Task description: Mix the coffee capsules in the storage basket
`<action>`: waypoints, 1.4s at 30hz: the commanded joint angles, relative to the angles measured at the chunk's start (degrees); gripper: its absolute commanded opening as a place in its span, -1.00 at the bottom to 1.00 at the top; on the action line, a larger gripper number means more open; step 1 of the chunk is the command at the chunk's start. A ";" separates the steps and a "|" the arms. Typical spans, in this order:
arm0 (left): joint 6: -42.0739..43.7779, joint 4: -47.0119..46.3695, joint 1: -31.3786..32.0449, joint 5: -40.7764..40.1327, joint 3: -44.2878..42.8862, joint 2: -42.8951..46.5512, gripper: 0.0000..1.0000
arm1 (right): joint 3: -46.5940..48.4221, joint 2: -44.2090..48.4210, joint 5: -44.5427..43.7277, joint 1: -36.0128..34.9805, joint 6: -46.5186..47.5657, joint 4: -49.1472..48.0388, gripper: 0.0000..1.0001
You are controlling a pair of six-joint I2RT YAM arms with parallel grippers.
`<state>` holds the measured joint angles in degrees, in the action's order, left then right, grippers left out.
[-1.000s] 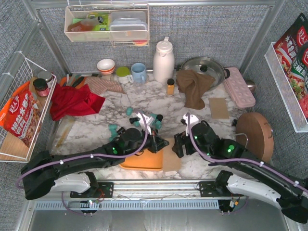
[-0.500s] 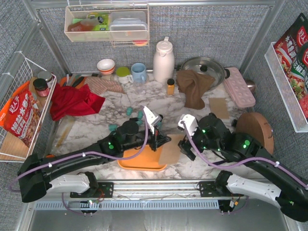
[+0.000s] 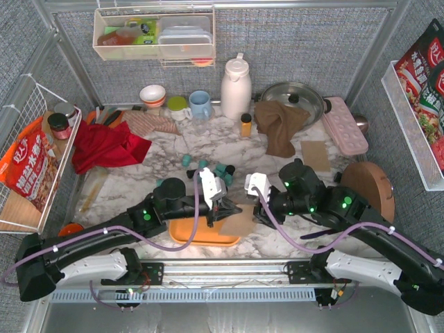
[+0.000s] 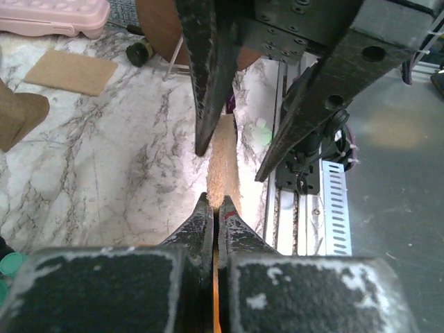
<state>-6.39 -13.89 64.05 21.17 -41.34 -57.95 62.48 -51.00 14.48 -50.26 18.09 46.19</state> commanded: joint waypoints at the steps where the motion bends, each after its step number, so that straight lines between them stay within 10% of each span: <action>1: 3.84 -0.91 0.03 0.22 0.03 0.24 -1.00 | -0.53 -1.03 6.00 -0.01 1.97 -3.62 -0.19; 4: 4.76 -0.87 0.10 -1.00 -0.06 0.07 -1.00 | -0.38 -2.14 5.70 -0.01 2.25 -3.51 -1.00; 6: 4.85 -0.75 0.10 -2.94 0.01 0.36 -0.98 | -0.24 -2.59 4.17 0.03 1.85 -3.47 -1.00; 11: 3.14 -1.15 0.04 -14.26 2.08 4.47 0.33 | -0.12 -2.33 -0.89 0.15 0.18 -3.71 -1.00; 15: 1.68 -1.97 0.06 -27.20 5.72 11.82 0.95 | -0.05 -1.45 -14.51 1.78 -4.92 -5.56 -1.00; 24: -1.36 11.02 0.01 -57.83 6.53 26.70 0.99 | -9.18 -2.04 -49.21 15.11 -21.52 -18.63 -1.00; 42: -15.10 24.49 -0.01 -68.29 6.63 32.16 0.98 | -26.06 -7.67 -22.44 45.98 -57.41 -46.57 -1.00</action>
<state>-19.86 10.81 64.03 -46.24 -35.38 -25.45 36.07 -56.01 -14.39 -6.79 -30.87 8.32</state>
